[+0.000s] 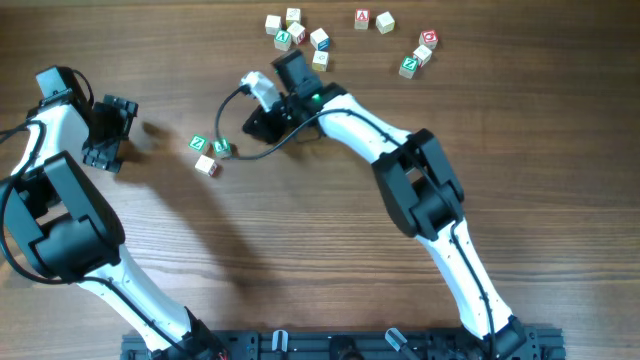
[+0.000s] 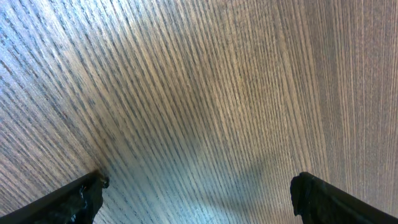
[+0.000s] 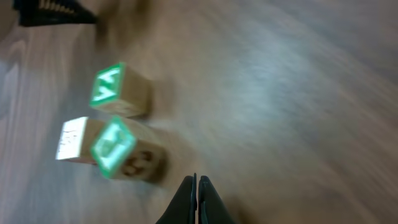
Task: Form a circle
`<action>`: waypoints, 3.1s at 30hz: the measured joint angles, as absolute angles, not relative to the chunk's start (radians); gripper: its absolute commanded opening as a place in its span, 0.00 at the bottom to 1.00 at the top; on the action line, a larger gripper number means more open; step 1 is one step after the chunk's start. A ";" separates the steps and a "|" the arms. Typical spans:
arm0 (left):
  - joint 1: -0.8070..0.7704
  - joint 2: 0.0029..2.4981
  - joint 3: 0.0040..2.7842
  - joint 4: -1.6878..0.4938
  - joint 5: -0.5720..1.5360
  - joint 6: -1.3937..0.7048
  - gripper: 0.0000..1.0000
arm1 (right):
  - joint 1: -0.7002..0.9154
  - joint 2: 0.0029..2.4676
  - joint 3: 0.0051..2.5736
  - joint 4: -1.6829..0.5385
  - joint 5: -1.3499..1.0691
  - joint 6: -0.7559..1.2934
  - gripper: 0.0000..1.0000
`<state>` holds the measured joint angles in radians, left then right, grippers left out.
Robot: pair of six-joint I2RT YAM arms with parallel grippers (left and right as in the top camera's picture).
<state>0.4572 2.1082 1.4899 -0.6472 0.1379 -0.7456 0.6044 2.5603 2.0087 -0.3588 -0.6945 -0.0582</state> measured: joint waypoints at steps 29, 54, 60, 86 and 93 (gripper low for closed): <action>0.144 2.109 1.640 -0.642 0.544 -0.185 0.04 | 0.365 2.496 2.033 -0.664 -0.672 0.057 0.04; 0.137 2.110 1.637 -0.936 0.250 -0.448 0.04 | 0.365 2.496 2.033 -0.763 -0.672 0.057 0.04; 0.137 2.111 1.613 -0.910 0.250 -0.451 0.04 | 0.365 2.496 2.033 -0.763 -0.672 0.057 0.04; 0.137 2.111 1.576 -0.932 0.247 -0.451 0.04 | 0.365 2.496 2.033 -0.763 -0.672 0.057 0.04; 0.137 2.111 1.576 -0.936 0.247 -0.451 0.04 | 0.365 2.496 2.033 -0.763 -0.672 0.057 0.04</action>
